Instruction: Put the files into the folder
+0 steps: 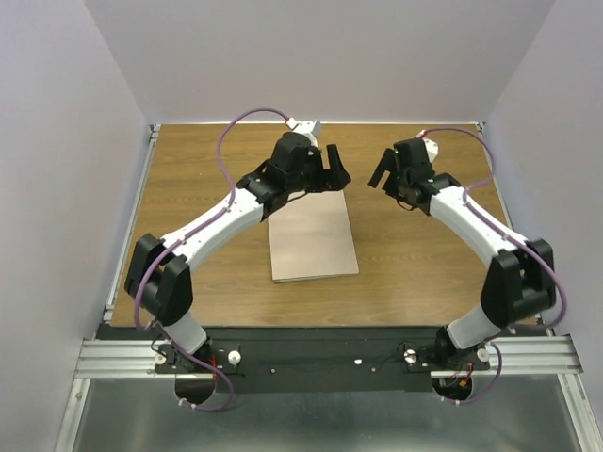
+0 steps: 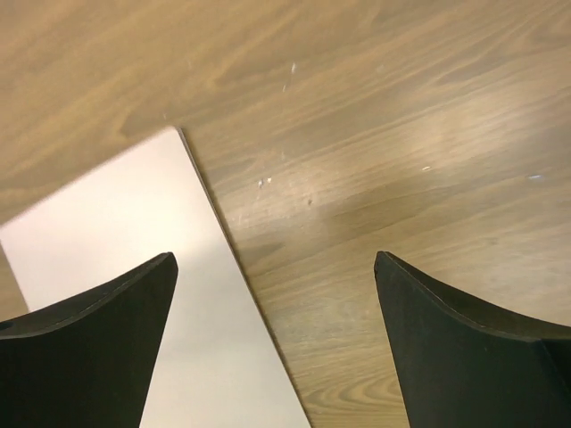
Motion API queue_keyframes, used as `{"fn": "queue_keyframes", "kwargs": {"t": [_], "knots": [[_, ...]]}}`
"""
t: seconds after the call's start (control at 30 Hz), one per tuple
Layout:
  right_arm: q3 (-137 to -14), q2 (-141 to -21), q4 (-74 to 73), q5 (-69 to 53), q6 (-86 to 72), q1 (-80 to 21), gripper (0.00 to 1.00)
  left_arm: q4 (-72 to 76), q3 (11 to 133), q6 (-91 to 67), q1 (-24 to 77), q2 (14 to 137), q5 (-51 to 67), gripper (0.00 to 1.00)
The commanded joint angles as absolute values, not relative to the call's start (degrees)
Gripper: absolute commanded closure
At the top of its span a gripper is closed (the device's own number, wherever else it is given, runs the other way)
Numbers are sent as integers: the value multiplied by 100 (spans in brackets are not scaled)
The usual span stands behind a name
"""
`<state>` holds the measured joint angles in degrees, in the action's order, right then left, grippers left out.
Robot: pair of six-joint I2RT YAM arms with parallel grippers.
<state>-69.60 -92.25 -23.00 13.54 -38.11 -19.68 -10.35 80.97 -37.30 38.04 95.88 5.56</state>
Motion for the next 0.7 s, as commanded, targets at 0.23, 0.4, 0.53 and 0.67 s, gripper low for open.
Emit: {"fn": "queue_keyframes", "kwargs": {"t": [0.23,0.4,0.53,0.67], "knots": [[-6065,-6962,-2672,2548,-4087,-1942,0,-1783,5601,-4297,2770,6788,-1720,9],[-5380,-6216,-2672,2751,-4226,-1942,0,-2135,4082,-5008,2303,5172,-2837,4],[-4888,-6012,-2672,2908,-4324,-1942,0,-1969,3534,-5317,2241,4431,-3059,2],[-4632,-5906,-2672,2918,-4447,-1942,0,-1758,3296,-5265,2224,4315,-3015,2]]}}
